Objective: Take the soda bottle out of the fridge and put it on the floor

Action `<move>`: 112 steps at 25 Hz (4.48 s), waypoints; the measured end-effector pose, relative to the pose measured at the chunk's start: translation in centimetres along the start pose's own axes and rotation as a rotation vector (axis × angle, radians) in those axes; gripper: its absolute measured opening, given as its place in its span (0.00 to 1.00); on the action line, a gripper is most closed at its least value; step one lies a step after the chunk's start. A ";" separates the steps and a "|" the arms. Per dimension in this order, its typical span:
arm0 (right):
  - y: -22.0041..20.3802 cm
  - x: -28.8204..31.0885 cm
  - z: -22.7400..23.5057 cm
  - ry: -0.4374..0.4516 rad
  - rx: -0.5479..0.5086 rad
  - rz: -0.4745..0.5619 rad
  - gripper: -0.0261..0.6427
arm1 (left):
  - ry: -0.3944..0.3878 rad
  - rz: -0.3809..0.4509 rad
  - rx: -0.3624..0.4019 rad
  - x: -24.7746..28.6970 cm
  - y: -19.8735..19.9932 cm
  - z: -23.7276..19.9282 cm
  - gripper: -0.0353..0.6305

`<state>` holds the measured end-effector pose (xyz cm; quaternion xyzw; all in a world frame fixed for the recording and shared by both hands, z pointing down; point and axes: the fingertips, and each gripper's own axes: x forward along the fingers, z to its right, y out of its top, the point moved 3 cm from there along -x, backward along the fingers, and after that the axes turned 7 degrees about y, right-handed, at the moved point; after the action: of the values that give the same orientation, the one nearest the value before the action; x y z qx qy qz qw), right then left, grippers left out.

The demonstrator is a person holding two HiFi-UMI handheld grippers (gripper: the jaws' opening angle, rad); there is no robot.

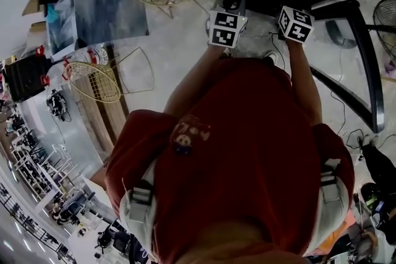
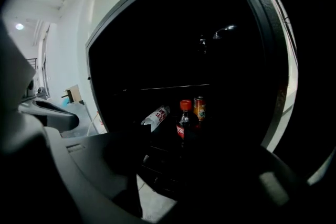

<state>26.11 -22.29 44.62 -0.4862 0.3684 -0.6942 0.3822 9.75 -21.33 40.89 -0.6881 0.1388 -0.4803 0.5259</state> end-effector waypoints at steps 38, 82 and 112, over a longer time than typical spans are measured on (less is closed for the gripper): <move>3.4 9.7 5.8 -0.103 -0.114 0.014 0.38 | 0.175 -0.026 -0.066 -3.3 -1.8 -2.4 0.05; 1.2 0.3 2.3 -0.053 -0.192 0.052 0.26 | 0.097 -0.019 -0.054 -3.3 -2.5 1.0 0.05; -0.4 -10.9 -1.8 0.021 -0.169 0.068 0.26 | 0.116 0.122 -0.008 -4.1 -0.8 2.3 0.05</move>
<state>26.88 -12.13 40.25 -0.4964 0.4459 -0.6523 0.3593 9.28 -16.80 39.47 -0.6516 0.2125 -0.4857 0.5425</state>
